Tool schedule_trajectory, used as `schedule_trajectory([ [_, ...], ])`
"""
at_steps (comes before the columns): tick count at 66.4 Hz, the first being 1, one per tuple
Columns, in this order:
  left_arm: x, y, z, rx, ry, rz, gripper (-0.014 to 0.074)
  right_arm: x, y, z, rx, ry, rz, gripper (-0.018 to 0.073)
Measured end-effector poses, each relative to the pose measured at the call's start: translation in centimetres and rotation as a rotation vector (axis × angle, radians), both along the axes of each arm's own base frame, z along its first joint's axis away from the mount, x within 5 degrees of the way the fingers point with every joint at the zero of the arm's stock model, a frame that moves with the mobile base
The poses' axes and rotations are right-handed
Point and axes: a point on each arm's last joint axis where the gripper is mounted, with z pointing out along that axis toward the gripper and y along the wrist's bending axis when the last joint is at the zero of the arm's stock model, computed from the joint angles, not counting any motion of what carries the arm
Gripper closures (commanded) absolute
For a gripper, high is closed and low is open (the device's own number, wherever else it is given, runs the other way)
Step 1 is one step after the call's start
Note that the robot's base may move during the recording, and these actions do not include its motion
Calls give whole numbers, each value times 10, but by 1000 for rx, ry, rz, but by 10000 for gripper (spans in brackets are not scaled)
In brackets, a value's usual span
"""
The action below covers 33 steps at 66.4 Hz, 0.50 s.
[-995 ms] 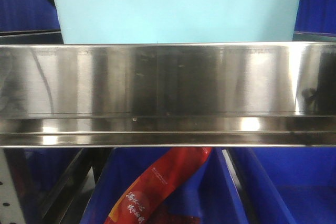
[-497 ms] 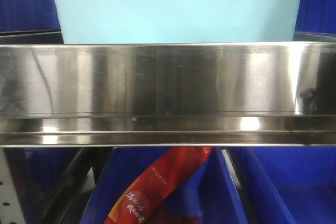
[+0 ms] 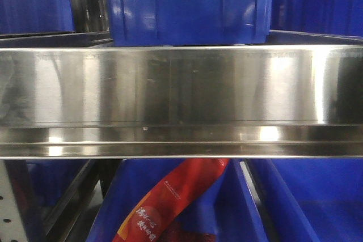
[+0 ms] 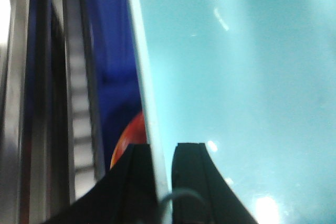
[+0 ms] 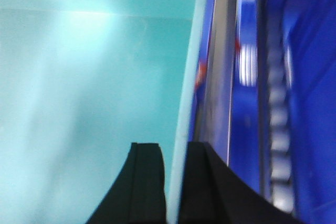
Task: Fetch blue bin and place on conveyor start
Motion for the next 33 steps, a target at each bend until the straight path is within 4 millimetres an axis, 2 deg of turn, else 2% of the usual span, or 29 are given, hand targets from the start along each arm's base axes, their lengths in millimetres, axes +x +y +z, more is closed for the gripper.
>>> schedule_trajectory([
  [7,-18,5,24,-37,-112,-7,708,-17,-3,20,16,-96,-3,712],
  [13,-28,10,37,-55,-177,-6,708,-22,-3,27,27,-137,-1,712],
  [33,-31,11,40,-54,-190,-6,708,-23,-3,29,34,-147,1,712],
])
